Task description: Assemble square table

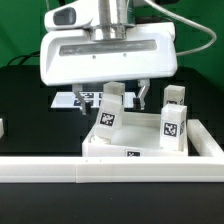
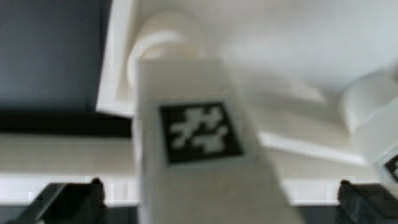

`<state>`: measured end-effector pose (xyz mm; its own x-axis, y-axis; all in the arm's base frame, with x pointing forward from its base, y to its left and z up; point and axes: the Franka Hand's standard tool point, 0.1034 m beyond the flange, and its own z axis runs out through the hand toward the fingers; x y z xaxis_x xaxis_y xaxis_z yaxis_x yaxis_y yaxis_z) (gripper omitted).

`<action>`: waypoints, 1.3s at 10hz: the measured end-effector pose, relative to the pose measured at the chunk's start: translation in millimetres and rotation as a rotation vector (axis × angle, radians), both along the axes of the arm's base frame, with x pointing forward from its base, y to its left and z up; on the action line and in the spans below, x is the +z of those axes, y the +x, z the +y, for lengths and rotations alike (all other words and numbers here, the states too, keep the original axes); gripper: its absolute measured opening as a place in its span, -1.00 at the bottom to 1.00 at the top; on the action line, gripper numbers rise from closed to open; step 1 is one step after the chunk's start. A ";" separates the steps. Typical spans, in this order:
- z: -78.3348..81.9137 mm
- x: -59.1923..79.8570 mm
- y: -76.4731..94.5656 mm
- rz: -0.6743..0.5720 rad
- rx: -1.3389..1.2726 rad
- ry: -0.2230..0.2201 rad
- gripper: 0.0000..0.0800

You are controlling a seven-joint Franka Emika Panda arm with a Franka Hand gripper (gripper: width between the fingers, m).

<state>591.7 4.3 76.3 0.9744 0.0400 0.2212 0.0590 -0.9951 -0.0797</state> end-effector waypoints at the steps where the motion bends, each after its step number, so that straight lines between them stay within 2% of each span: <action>1: 4.4 0.4 -0.8 0.072 0.013 0.015 0.62; 2: 3.6 1.2 2.0 0.113 0.028 0.016 0.62; 3: -3.9 1.3 9.0 0.089 0.026 0.005 0.62; 5: -14.0 0.8 10.0 0.085 0.016 -0.005 0.62; 10: -18.8 0.3 8.0 0.077 0.014 -0.011 0.62; 11: -19.5 -1.3 6.5 0.079 0.015 -0.013 0.30; 12: -18.9 -3.7 4.1 0.081 0.016 -0.014 0.30; 13: -19.0 -3.4 4.2 0.080 0.015 -0.014 -0.05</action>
Offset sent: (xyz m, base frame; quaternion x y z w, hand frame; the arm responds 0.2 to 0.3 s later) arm 0.0230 -0.0346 0.0036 -0.0453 0.0100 -0.0228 0.9987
